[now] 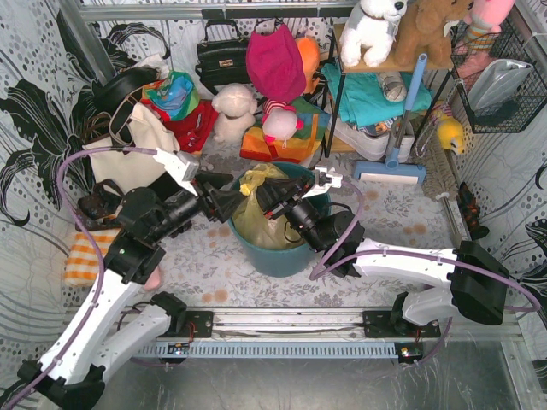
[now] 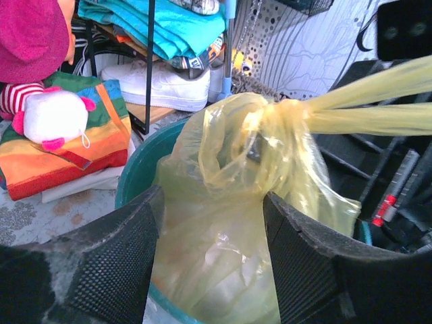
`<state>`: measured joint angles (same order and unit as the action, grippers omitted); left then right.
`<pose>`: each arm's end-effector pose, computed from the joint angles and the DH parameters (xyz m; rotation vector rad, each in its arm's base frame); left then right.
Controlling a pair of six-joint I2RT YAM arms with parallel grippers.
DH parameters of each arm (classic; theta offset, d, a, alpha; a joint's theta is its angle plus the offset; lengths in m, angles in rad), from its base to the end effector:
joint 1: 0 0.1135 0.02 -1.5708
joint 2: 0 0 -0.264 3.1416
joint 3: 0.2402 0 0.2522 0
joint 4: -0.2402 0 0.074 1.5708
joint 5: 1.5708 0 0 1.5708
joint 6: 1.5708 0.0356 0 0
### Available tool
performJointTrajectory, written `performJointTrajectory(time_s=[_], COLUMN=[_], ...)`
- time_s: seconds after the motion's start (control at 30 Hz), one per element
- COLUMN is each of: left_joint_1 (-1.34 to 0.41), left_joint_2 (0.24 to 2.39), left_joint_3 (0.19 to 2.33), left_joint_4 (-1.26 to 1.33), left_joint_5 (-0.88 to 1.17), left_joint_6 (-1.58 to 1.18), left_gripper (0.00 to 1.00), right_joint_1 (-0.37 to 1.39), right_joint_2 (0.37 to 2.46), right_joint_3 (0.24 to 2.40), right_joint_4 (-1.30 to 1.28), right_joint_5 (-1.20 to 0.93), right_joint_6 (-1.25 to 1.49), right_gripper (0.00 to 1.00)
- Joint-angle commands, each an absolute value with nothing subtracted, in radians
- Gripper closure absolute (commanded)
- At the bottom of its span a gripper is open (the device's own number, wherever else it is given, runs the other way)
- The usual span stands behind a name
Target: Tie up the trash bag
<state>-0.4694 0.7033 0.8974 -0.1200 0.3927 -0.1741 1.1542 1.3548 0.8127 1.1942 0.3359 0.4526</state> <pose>0.1312 -0.0818 0.3983 0.5465 1.4577 -0.8057 0.1280 0.2602 0.3617 -0.0214 1.0425 1.3192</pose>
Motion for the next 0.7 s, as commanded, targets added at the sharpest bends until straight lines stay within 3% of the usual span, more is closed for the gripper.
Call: performJointTrajectory(time_s=[0.0,0.33,0.67], left_joint_1=[-0.465,-0.464,-0.465], left_joint_2=[0.755,0.786,0.786], left_joint_3=[0.867,0.848,0.84], left_joint_4=[0.008,0.098,0.046], left_joint_5=[0.417,0.692,0.915], left_joint_6=[-0.138,-0.159,-0.191], left_gripper=[0.35,0.92,1.0], right_joint_1=[1.151,1.151,1.151], right_joint_2=[1.345,1.358,1.376], right_joint_3=[0.813,0.814,0.827], right_joint_4=[1.216,1.21,1.217], right_joint_5=[0.33,0.343,0.364], right_joint_6=[0.459,0.454,0.426], right_gripper=[1.0,1.0,1.0])
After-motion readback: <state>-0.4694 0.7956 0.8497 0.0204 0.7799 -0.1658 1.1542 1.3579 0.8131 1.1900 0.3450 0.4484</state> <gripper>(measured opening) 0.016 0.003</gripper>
